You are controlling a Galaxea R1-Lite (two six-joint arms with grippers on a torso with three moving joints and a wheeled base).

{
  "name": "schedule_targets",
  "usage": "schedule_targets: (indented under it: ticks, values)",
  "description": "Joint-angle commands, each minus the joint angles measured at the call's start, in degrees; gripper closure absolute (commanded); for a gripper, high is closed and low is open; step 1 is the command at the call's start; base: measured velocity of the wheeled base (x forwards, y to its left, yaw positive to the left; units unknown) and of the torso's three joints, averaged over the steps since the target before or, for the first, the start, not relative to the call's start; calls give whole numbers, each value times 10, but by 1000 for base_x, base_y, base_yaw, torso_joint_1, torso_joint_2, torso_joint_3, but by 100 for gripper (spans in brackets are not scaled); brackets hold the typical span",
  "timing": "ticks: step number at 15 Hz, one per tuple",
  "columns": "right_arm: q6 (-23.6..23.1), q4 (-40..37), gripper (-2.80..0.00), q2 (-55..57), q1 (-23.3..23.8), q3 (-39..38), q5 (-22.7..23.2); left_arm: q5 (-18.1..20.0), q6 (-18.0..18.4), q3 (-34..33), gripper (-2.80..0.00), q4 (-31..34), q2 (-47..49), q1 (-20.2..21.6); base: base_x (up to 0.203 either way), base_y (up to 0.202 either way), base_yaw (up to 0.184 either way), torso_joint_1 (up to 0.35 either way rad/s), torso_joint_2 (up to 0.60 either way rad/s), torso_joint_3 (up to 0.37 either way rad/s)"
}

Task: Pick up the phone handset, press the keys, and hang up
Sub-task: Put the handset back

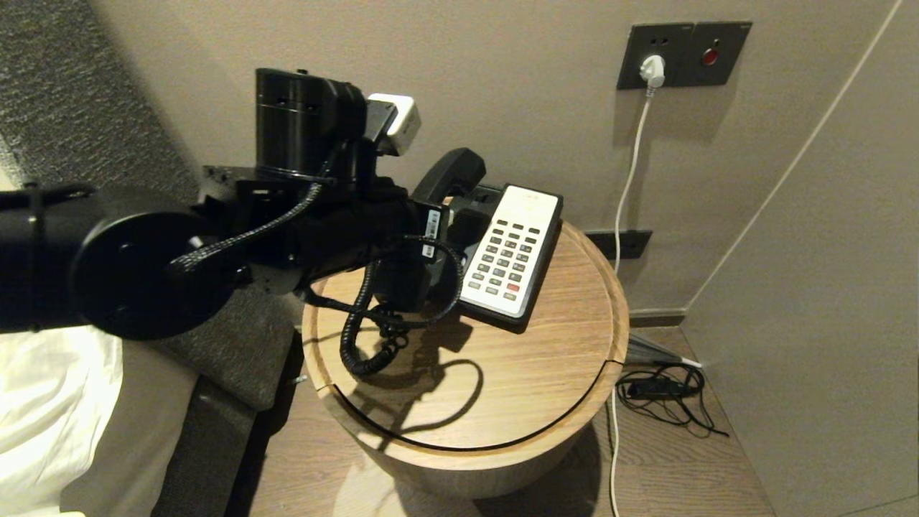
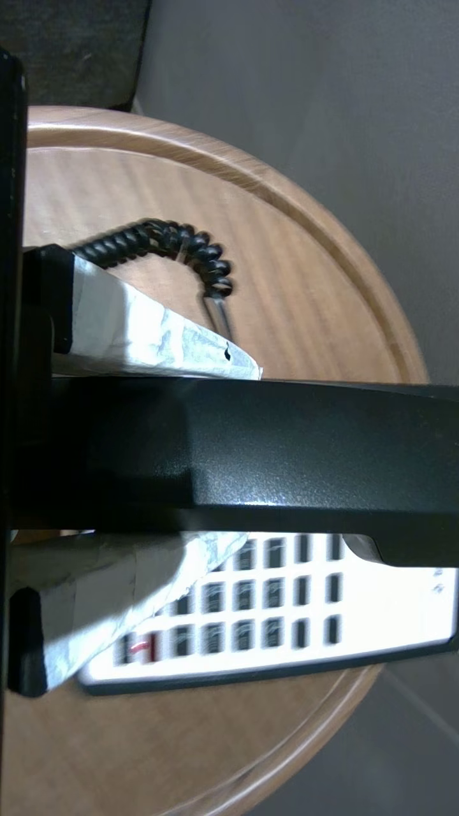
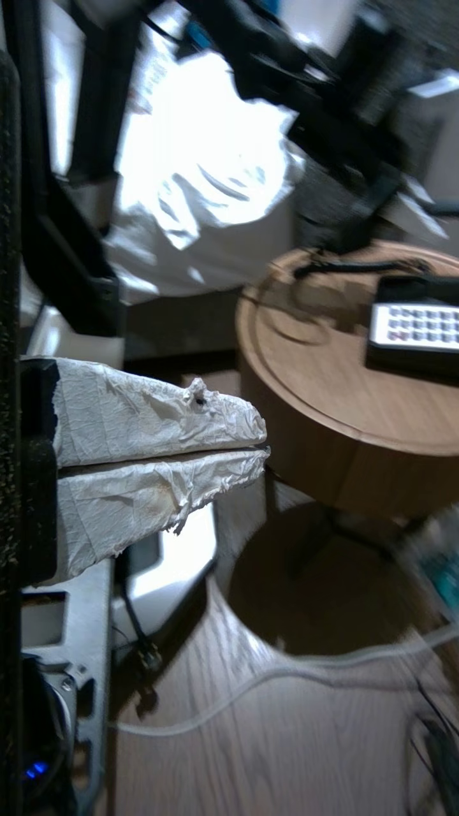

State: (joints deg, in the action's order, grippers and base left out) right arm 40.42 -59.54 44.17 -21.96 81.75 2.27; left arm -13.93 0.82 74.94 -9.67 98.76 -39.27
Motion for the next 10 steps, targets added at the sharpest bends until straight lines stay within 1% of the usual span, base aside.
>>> schedule_targets:
  ticks: [1,2,5,7,10]
  values:
    - [3,-5,0,-31,1,-14,14,-17,2,26,0,-1,40,1,0,0,0,0,0,0]
    - [3,-5,0,-33,1,-15,15,-32,2,32,0,-1,47,2,0,0,0,0,0,0]
    - [4,-5,0,-34,1,-29,16,-39,2,53,0,-1,62,0,0,0,0,0,0,0]
    - [4,-5,0,-36,1,-35,19,-54,2,78,0,-1,75,0,0,0,0,0,0,0]
    - [4,-6,0,-40,1,-40,33,-57,2,107,0,-2,92,0,0,0,0,0,0,0]
